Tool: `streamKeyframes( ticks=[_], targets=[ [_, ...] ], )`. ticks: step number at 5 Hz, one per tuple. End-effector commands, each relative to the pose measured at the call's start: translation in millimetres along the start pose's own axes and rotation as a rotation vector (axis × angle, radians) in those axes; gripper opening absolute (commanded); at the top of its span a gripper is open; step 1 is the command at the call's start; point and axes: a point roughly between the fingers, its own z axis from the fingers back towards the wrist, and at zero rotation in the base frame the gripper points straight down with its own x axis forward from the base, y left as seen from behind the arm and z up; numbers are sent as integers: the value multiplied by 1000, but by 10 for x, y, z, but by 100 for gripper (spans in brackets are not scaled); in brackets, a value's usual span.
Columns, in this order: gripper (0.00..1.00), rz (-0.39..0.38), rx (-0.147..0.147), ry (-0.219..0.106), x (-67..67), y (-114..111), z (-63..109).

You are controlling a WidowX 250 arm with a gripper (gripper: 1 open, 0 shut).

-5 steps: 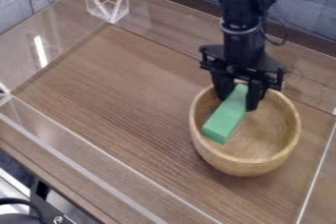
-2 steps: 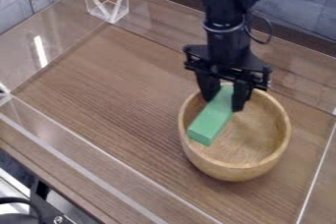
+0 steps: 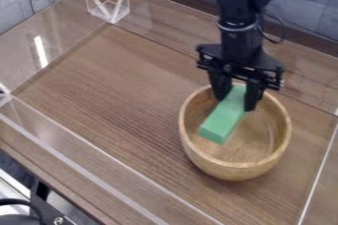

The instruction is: Move green stick from inside the wooden bowl to the table next to it

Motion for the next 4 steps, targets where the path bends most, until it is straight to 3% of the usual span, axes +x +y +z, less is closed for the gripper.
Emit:
streamKeyframes(
  ticks=[1,2,4],
  targets=[
    [0,-27,-4,-51,65,12,116],
    [0,-45,-5,-47,28,42,98],
    [0,-162,-16,-29,29,108,51]
  ],
)
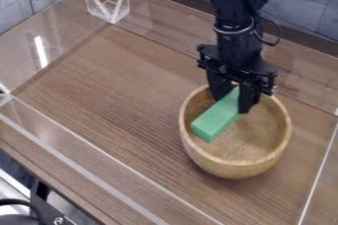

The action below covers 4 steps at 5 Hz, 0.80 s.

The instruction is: Move green stick from inside the wooden bowl to the table next to it

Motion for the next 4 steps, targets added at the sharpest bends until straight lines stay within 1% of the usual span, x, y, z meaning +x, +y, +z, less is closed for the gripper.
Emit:
streamKeyframes(
  ticks=[1,2,4],
  targets=[
    [0,-15,2,-26,-4,-14,168],
    [0,-20,0,-24,-49,-40,257],
    [0,-73,-7,-16,26,-10,323]
  ],
)
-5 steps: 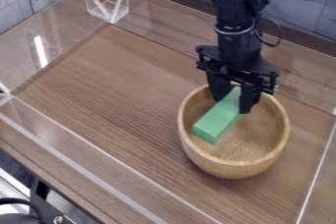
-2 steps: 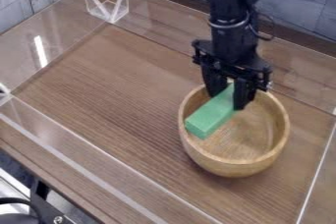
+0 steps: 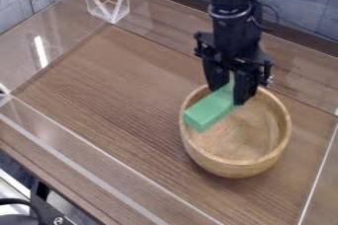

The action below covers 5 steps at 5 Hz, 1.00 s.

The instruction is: Move green stick from inside the wooden bowl to the table next to it

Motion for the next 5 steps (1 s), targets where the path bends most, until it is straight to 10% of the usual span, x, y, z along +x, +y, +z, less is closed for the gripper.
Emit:
streamKeyframes(
  ticks=[1,5],
  targets=[
    [0,-28,7,-44,80,106,137],
    [0,168,29,-74,283,77,378]
  ],
)
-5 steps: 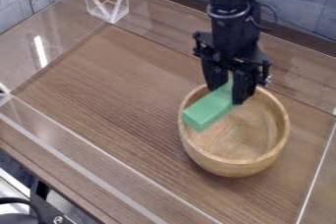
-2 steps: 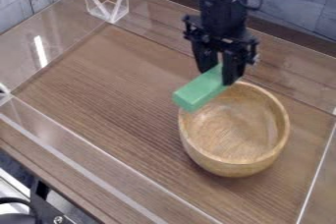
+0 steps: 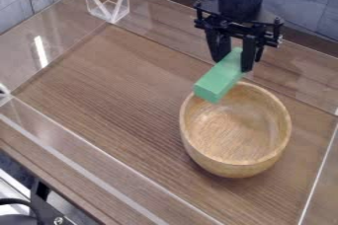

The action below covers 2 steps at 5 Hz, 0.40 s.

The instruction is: Move green stick from inside the wooden bowl to the table next to it

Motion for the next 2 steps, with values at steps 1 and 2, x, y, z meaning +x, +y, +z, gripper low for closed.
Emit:
streamKeyframes(
  ticks=[1,2],
  targets=[
    [0,45,16,-59,105,114,189],
    [0,98,30,-77,147,281,250]
  ],
)
